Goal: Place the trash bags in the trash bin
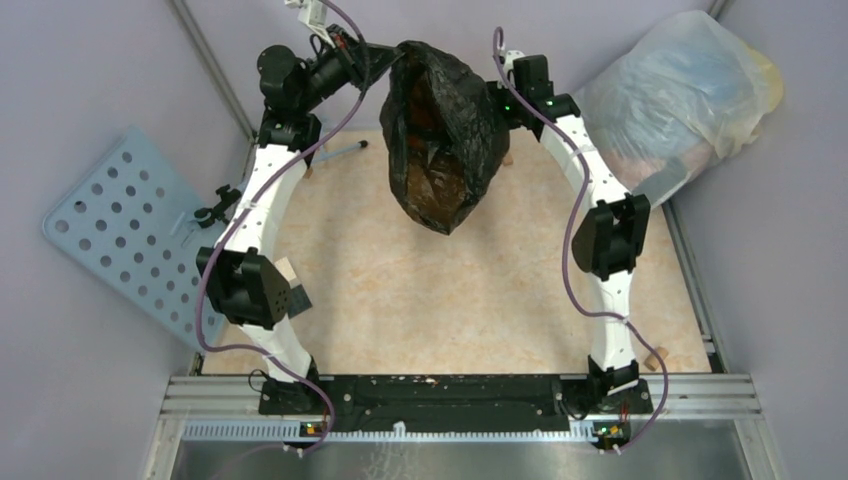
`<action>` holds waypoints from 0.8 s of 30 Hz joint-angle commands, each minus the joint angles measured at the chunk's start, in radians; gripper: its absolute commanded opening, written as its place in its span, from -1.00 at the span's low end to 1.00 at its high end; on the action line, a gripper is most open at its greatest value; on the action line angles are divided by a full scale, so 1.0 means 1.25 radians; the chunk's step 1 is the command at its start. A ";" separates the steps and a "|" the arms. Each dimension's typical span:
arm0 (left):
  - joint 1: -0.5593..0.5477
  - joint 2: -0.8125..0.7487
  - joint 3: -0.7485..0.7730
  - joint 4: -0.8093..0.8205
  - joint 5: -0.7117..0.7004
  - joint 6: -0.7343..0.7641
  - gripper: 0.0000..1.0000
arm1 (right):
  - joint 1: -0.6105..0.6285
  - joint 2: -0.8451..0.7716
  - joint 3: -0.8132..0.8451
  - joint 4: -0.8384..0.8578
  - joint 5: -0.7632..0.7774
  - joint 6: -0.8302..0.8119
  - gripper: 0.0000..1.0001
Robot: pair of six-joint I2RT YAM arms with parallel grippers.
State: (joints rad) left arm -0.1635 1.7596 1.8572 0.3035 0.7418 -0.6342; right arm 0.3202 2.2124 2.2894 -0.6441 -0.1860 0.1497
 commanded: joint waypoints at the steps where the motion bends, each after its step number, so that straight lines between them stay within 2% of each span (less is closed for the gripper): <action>1: 0.005 0.007 -0.011 0.037 0.010 -0.004 -1.00 | 0.004 -0.038 0.012 0.005 0.000 0.005 -0.24; 6: 0.004 0.002 -0.013 0.020 0.024 -0.008 -1.00 | 0.003 -0.070 0.014 -0.028 -0.002 0.015 -0.62; 10: 0.003 -0.023 -0.036 0.047 0.064 -0.051 -1.00 | 0.008 -0.100 0.007 -0.064 -0.003 0.010 -0.74; 13: -0.001 -0.057 -0.070 0.058 0.072 -0.075 -1.00 | 0.017 -0.145 -0.037 -0.066 -0.012 0.003 -0.77; 24: -0.010 -0.241 -0.226 0.008 0.083 -0.095 -1.00 | 0.075 -0.386 -0.342 -0.017 -0.001 0.020 -0.75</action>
State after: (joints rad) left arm -0.1722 1.5898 1.6230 0.3042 0.8253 -0.7403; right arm 0.3878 1.8973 1.9419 -0.7399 -0.1688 0.1425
